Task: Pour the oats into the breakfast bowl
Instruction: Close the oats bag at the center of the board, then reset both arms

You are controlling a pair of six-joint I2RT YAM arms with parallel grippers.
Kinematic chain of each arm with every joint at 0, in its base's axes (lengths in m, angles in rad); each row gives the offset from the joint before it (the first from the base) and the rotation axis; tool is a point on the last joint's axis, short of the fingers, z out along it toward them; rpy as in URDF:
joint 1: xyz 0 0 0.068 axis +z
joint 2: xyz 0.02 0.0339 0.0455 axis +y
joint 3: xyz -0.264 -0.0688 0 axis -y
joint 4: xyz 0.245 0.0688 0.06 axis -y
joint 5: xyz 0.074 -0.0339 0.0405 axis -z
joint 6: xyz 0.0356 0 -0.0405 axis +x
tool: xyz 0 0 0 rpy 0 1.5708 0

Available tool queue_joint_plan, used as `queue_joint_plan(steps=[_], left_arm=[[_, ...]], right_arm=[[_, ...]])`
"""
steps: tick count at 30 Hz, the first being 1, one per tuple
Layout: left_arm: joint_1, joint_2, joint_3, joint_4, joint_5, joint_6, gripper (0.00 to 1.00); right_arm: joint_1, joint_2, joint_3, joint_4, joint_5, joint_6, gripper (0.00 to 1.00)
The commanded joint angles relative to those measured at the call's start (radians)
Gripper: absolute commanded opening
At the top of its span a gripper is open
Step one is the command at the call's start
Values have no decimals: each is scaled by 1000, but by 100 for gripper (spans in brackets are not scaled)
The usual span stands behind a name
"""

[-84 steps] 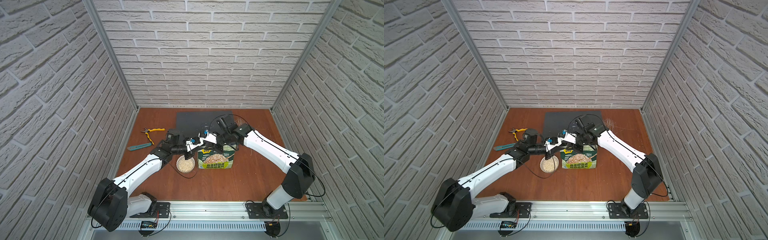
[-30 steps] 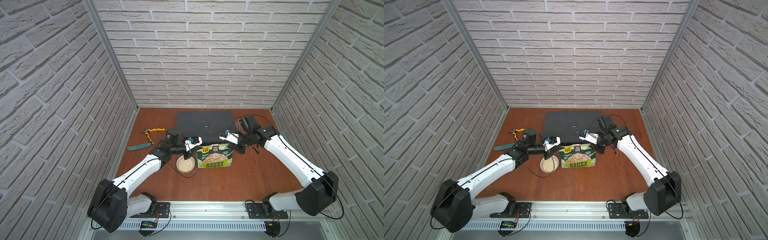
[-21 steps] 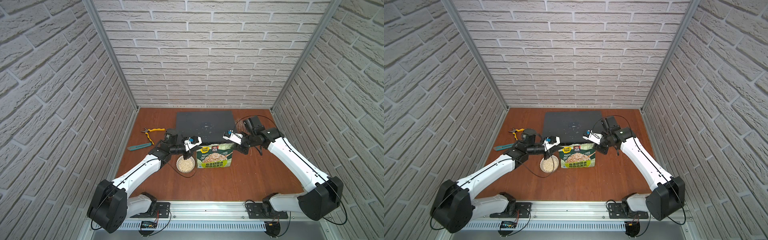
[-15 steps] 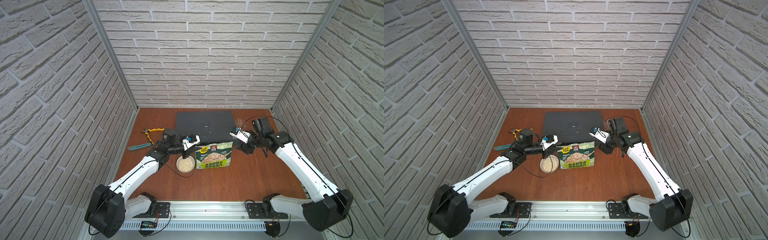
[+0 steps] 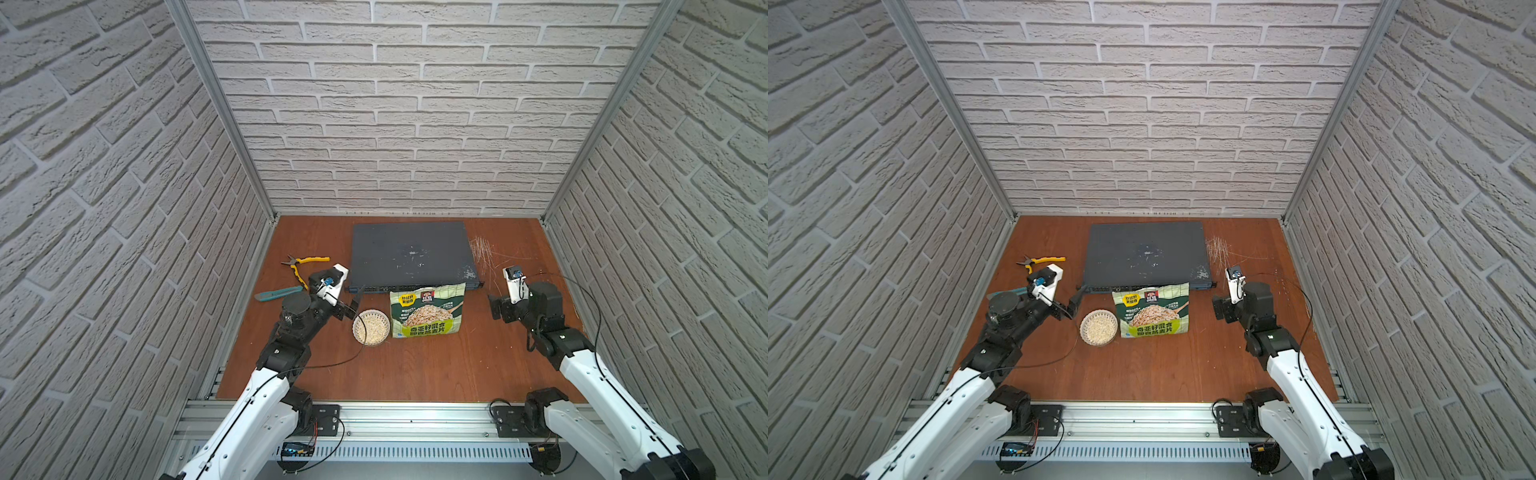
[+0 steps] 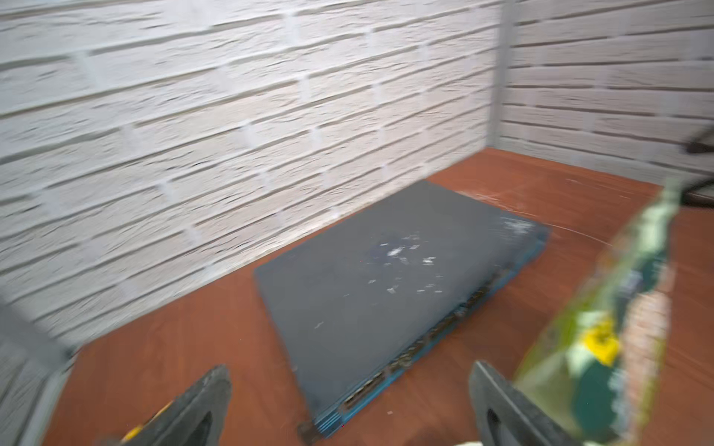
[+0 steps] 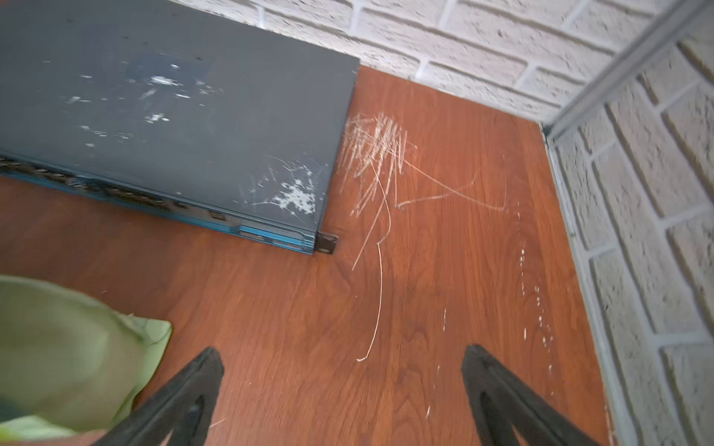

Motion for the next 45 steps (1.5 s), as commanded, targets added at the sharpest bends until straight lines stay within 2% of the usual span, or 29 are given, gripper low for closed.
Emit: queue_joint_plan(steps=[1, 6, 8, 11, 15, 16, 17, 18, 20, 24, 27, 33, 34, 36, 45], left_arm=[[67, -49, -37, -54, -336, -184, 98], [123, -99, -112, -26, -432, -191, 98], [140, -80, -146, 24, -448, -192, 98], [168, -12, -181, 114, -428, -188, 98], [237, 138, -206, 251, -333, -189, 98], [254, 176, -210, 288, -300, -191, 98], [269, 217, -214, 326, -280, -191, 98], [279, 262, -217, 368, -259, -185, 98], [302, 354, -221, 448, -224, -178, 98], [327, 561, -201, 637, -111, -169, 98], [327, 676, -152, 697, -52, -165, 98], [333, 903, -93, 810, -22, -159, 98], [339, 916, -76, 827, 6, -161, 98], [354, 908, -28, 700, -10, -179, 98], [350, 912, -32, 703, -46, -187, 98]], right_arm=[[-16, 58, -88, 407, 105, 124, 100], [-29, 274, -212, 838, 92, 96, 100], [-37, 374, -209, 916, 88, 58, 100], [-70, 512, -209, 1036, 69, 75, 99], [-104, 679, -168, 1138, 15, 96, 99], [-119, 676, -129, 1072, -6, 101, 99], [-133, 653, -83, 927, -24, 115, 99], [-152, 669, -58, 897, -50, 136, 99], [-183, 668, -48, 895, -102, 151, 99], [-185, 670, -49, 886, -106, 152, 99], [-185, 670, -48, 885, -106, 152, 99], [-185, 669, -48, 883, -106, 153, 99], [-185, 667, -47, 878, -106, 151, 99], [-186, 667, -48, 881, -106, 152, 99], [-185, 667, -49, 882, -105, 151, 99]])
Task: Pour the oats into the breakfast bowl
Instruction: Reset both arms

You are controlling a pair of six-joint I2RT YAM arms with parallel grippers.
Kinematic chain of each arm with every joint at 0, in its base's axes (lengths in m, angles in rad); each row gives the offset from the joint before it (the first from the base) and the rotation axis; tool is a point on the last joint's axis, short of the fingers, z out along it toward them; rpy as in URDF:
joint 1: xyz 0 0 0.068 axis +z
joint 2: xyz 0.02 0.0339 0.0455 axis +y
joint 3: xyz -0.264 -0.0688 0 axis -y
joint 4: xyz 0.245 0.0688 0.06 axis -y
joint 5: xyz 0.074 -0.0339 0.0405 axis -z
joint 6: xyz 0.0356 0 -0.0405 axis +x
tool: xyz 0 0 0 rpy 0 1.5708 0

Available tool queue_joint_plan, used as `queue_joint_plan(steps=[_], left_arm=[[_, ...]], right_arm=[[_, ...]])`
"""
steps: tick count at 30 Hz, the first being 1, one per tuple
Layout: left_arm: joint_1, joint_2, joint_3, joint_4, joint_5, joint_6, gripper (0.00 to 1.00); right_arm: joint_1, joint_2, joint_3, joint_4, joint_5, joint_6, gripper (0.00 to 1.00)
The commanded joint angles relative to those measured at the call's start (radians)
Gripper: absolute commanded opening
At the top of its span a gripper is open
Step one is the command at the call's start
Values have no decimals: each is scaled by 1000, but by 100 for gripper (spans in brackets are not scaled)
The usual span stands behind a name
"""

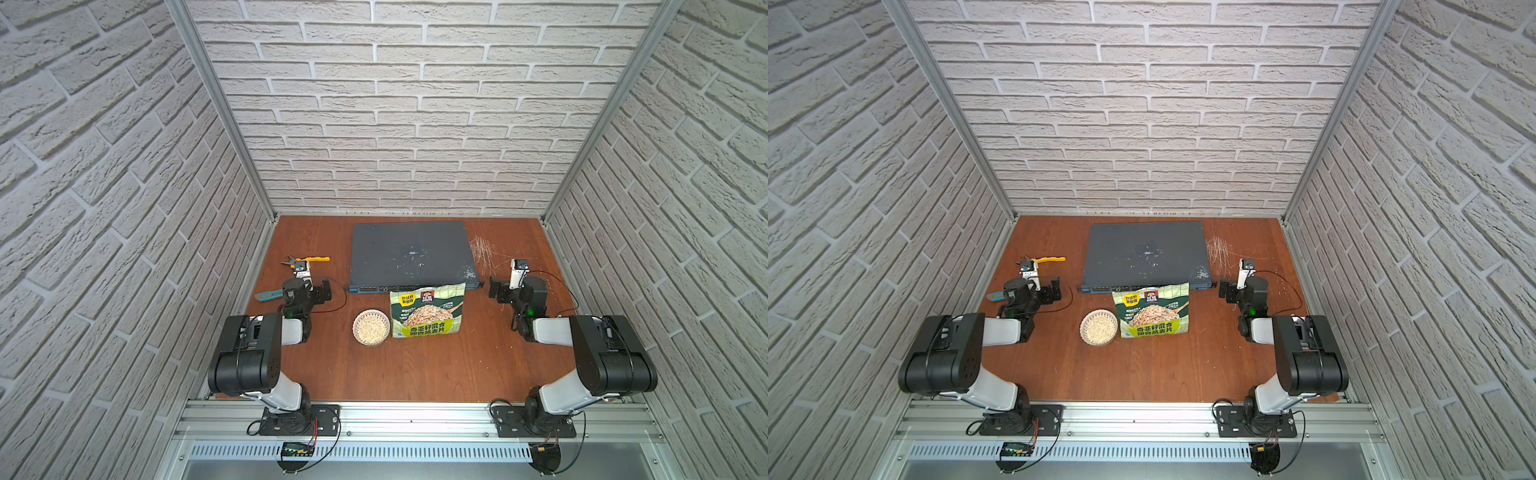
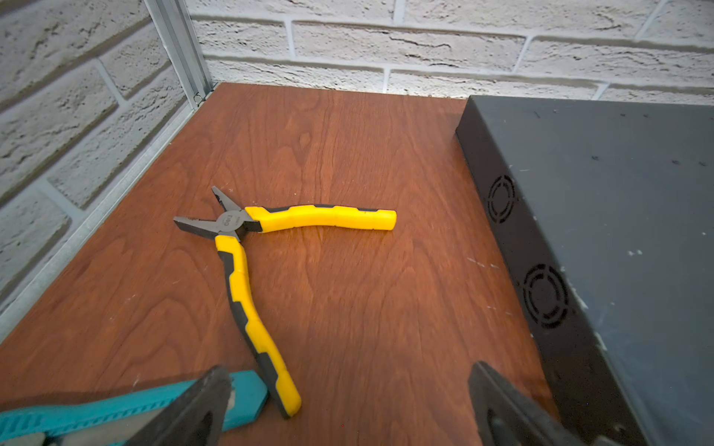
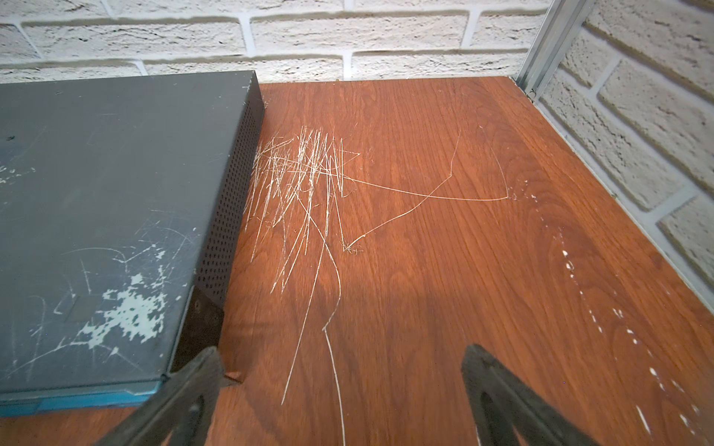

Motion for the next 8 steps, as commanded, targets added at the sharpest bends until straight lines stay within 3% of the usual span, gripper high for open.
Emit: queue_joint_plan(steps=[1, 8], left_arm=[[4, 2, 12, 32, -8, -13, 98], [3, 2, 13, 26, -7, -13, 98]], right_arm=[[0, -13, 1, 20, -5, 7, 99], [-1, -13, 1, 20, -5, 7, 99]])
